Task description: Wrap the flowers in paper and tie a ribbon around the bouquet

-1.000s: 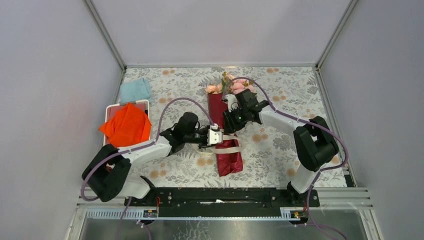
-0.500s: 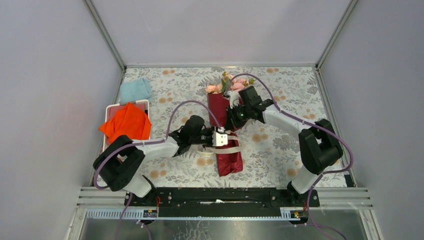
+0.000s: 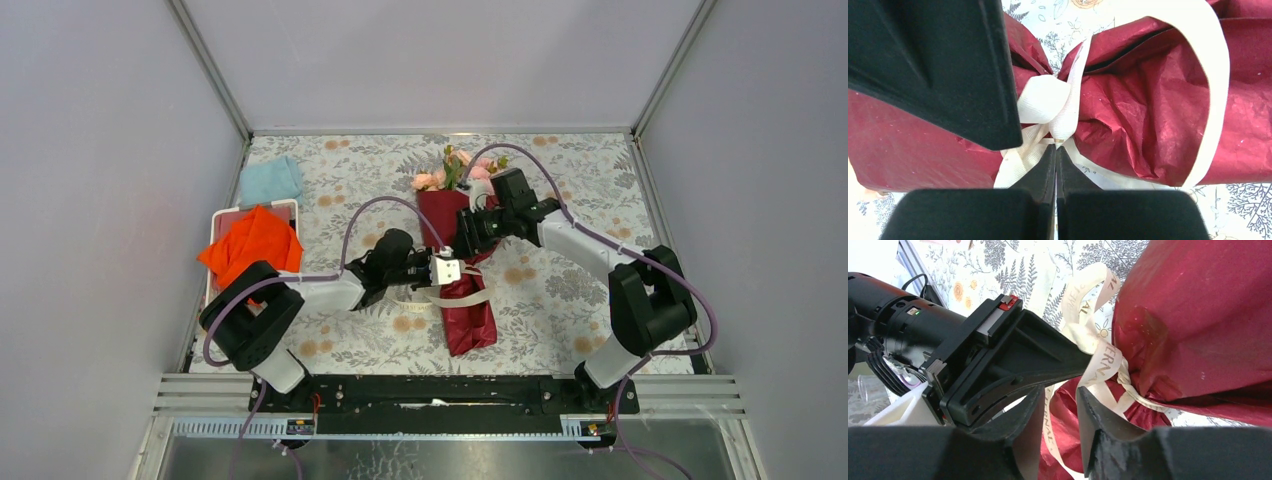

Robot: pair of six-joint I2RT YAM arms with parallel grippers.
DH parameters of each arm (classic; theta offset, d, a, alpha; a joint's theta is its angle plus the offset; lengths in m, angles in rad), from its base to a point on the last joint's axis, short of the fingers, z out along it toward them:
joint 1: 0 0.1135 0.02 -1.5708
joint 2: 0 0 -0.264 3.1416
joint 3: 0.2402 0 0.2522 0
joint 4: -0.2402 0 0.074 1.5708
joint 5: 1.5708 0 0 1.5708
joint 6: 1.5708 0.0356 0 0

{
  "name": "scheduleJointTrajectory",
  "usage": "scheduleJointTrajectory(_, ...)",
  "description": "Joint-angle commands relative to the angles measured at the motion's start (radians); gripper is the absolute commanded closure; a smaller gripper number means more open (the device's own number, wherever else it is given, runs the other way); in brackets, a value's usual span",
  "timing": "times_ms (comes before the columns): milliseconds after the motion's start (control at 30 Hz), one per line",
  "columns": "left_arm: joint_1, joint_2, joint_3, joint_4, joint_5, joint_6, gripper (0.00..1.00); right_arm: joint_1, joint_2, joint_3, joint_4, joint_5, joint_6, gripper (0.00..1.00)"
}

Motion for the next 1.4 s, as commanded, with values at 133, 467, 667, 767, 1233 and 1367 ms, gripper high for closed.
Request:
scheduleJointTrajectory(133, -0.006, 0.027, 0.046, 0.073, -0.005, -0.079, 1.00, -0.113, -0.019, 0.114, 0.001, 0.024, -0.011, 0.55)
scheduleJointTrajectory(467, -0.007, 0.057, 0.077, 0.049, -0.034, -0.088, 1.00, -0.106, 0.143, 0.110, -0.037, -0.067, -0.083, 0.89)
scheduleJointTrajectory(667, -0.006, 0.072, 0.084, 0.058, -0.042, -0.094, 1.00, -0.080, 0.190, 0.097, -0.020, -0.137, -0.080, 0.90)
scheduleJointTrajectory(767, -0.006, 0.077, 0.086, 0.060, -0.049, -0.099, 1.00, -0.063, 0.199, 0.091, -0.008, -0.196, -0.087, 0.90)
scheduleJointTrajectory(1233, 0.028, 0.078, 0.092, 0.083, -0.032, -0.184, 1.00, -0.044, 0.193, 0.043, 0.006, -0.138, -0.119, 0.74)
scheduleJointTrajectory(1367, 0.033, 0.084, 0.097, 0.091, -0.029, -0.193, 1.00, -0.035, 0.190, 0.049, 0.015, -0.111, -0.119, 0.65)
